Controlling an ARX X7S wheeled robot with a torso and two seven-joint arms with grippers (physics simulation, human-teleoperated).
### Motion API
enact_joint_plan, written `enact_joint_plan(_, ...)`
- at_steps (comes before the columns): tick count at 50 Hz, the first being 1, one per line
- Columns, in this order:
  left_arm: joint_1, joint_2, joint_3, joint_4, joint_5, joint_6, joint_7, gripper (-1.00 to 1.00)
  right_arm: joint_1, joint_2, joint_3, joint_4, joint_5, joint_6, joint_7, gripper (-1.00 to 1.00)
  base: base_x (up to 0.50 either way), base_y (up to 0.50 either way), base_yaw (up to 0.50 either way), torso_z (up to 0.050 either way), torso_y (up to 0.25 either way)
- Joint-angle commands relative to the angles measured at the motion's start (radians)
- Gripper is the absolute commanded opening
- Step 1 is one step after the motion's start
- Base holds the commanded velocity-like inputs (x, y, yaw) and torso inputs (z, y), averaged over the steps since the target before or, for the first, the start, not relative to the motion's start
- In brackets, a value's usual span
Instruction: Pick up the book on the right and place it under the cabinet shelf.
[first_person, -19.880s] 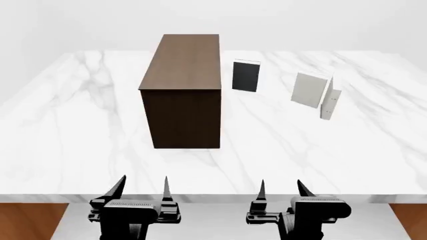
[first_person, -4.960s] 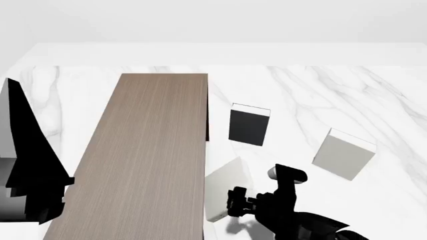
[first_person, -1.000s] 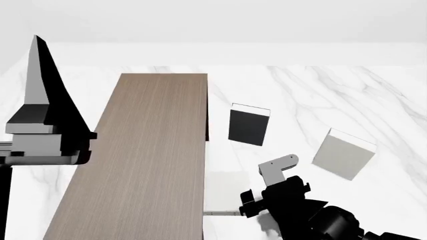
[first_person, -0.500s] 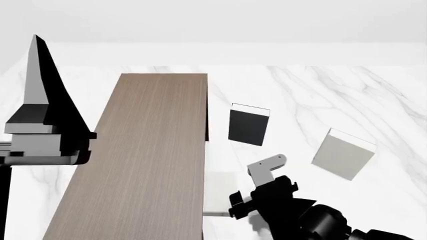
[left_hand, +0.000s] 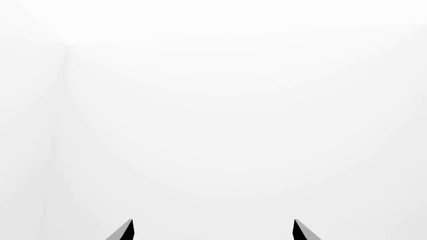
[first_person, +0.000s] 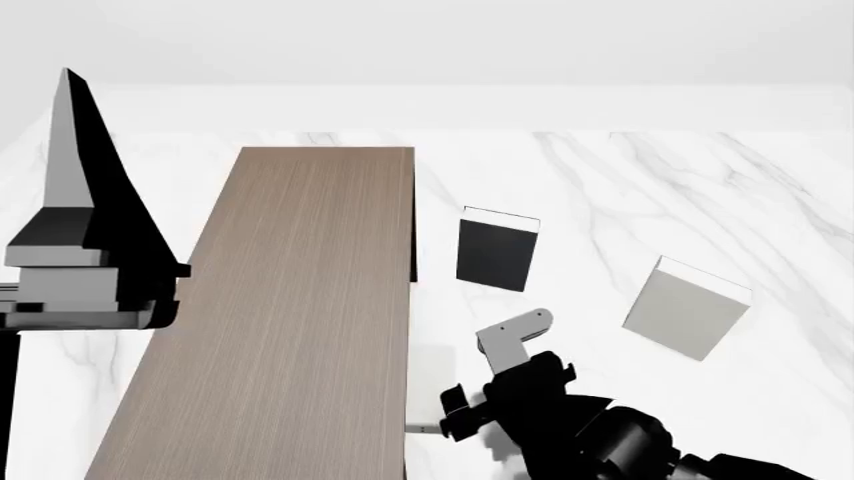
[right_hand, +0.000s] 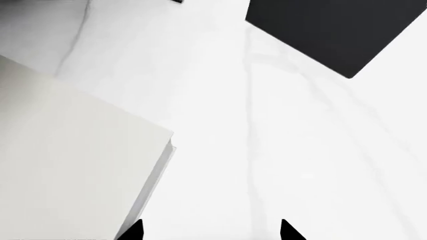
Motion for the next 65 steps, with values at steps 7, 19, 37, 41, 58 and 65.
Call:
enact_joint_plan(7,0.011,-0.004,-0.014,-0.003,-0.002,0.002,0.005,1.00,0.001,-0.051,-0.030,0.013,0.052,-0.003,-0.050,1.00,0.00,0.00,0.00,0.000,0.000)
enact_joint_plan(19,0.015,-0.009,-0.024,0.002,-0.006,-0.004,0.006,1.00,0.004,-0.076,-0.031,0.032,0.047,-0.003,-0.065,1.00,0.00,0.00,0.00,0.000,-0.001)
enact_joint_plan(37,0.027,-0.010,-0.035,0.000,-0.005,-0.005,0.011,1.00,0.020,-0.127,-0.018,0.135,0.034,-0.023,-0.105,1.00,0.00,0.00,0.00,0.000,-0.001)
enact_joint_plan(41,0.030,-0.011,-0.037,-0.001,-0.003,-0.005,0.012,1.00,0.025,-0.135,-0.013,0.149,0.033,-0.028,-0.107,1.00,0.00,0.00,0.00,0.000,0.000)
enact_joint_plan(58,0.040,-0.013,-0.047,0.000,-0.003,-0.007,0.014,1.00,0.033,-0.178,-0.007,0.219,0.018,-0.048,-0.137,1.00,0.00,0.00,0.00,0.000,0.000)
enact_joint_plan(65,0.043,-0.011,-0.053,0.000,-0.005,-0.009,0.015,1.00,0.038,-0.194,0.011,0.255,0.018,-0.074,-0.139,1.00,0.00,0.00,0.00,0.000,0.000)
